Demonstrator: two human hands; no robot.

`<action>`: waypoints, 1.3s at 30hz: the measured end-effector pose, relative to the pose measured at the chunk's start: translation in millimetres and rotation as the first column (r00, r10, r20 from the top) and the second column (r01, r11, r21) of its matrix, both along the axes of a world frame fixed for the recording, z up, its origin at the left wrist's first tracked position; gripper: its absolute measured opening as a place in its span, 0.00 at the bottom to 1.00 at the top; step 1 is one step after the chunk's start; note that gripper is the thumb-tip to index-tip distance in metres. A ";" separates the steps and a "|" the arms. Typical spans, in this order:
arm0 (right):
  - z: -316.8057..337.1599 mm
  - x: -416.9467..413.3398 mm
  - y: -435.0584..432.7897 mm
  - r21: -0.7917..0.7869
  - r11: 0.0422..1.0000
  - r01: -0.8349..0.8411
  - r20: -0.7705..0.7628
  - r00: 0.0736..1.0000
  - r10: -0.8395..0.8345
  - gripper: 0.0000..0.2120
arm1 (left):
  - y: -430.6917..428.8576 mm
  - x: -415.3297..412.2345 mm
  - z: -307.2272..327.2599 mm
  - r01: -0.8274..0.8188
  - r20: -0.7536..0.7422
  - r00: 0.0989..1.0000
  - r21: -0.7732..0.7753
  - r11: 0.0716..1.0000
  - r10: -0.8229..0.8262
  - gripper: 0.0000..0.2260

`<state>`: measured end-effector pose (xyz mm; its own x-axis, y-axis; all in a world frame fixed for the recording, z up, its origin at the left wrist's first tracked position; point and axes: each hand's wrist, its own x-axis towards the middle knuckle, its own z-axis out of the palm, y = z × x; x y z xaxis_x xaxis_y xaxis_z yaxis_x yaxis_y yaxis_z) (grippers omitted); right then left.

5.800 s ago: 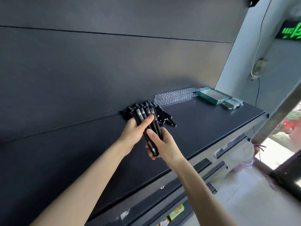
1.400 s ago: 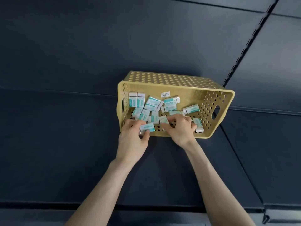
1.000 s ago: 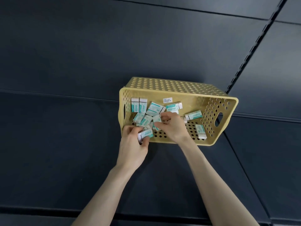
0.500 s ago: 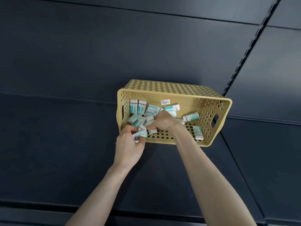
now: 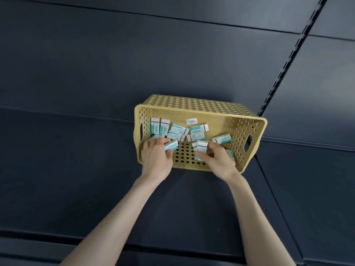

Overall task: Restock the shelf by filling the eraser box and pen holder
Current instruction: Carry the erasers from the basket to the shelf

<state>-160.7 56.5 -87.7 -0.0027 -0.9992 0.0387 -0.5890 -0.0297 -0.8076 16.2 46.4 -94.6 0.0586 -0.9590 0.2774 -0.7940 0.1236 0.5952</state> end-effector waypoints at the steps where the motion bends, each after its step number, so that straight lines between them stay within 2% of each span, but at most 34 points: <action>1: -3.2 -1.0 -0.6 -0.007 1.000 -0.002 -0.016 1.000 0.002 0.15 | -0.1 -1.6 -2.3 -0.010 0.059 0.998 0.012 1.000 0.009 0.14; 3: -2.0 1.2 0.0 -0.027 1.000 0.013 -0.076 0.997 -0.015 0.12 | 2.6 -4.3 -6.7 -0.033 0.115 0.993 0.001 0.999 0.033 0.14; 5: -3.2 0.2 -1.2 -0.053 0.998 0.019 -0.148 0.989 -0.026 0.10 | 4.4 -5.7 -8.5 -0.042 0.111 0.993 -0.007 0.999 0.043 0.13; 10: -5.1 2.4 0.4 -0.058 0.998 0.003 -0.250 0.968 -0.018 0.15 | 6.5 -3.6 -11.5 0.003 0.043 0.999 -0.018 1.000 -0.003 0.12; 13: -6.6 3.1 0.9 -0.055 0.998 -0.024 -0.201 0.979 0.012 0.19 | 8.9 -2.2 -11.7 0.035 -0.019 0.999 -0.014 0.999 -0.035 0.12; 17: -2.1 1.9 3.9 -0.102 0.995 -0.009 -0.134 0.991 -0.004 0.19 | 9.2 0.9 -7.8 0.092 -0.172 0.981 0.001 0.996 -0.091 0.10; 19: -0.6 2.2 5.1 -0.105 0.994 -0.017 -0.133 0.991 0.003 0.19 | 9.2 1.9 -7.5 0.099 -0.200 0.975 0.006 0.995 -0.096 0.10; 21: -0.7 3.3 5.5 -0.102 0.994 -0.035 -0.135 0.991 0.021 0.15 | 8.0 1.1 -8.3 0.086 -0.214 0.974 0.020 0.996 -0.079 0.11; 23: -2.4 4.6 4.6 -0.095 0.995 -0.024 -0.148 0.989 0.010 0.03 | 4.3 -1.4 -8.7 0.075 -0.232 0.971 0.045 0.996 -0.062 0.11; 25: -3.2 7.0 4.7 -0.102 0.994 -0.024 -0.176 0.984 0.006 0.13 | -1.2 -4.4 -9.5 0.077 -0.218 0.974 0.067 0.995 -0.061 0.11; 28: -4.3 7.0 4.3 -0.126 0.992 -0.008 -0.202 0.979 -0.018 0.05 | -5.7 -6.5 -8.5 0.080 -0.183 0.981 0.081 0.993 -0.065 0.11; 32: -7.8 4.3 0.7 -0.112 0.994 -0.007 -0.245 0.969 -0.021 0.09 | -2.6 -3.5 -11.4 0.129 -0.180 0.976 0.040 0.991 -0.120 0.10; 35: -6.2 7.4 2.2 -0.093 0.995 -0.027 -0.281 0.960 0.000 0.21 | -1.9 -3.3 -12.6 0.144 -0.199 0.970 0.024 0.989 -0.136 0.11; 39: -9.3 15.1 0.2 -0.047 0.997 -0.069 -0.382 0.923 0.046 0.23 | -6.7 -6.9 -6.1 0.135 -0.173 0.977 0.072 0.988 -0.121 0.20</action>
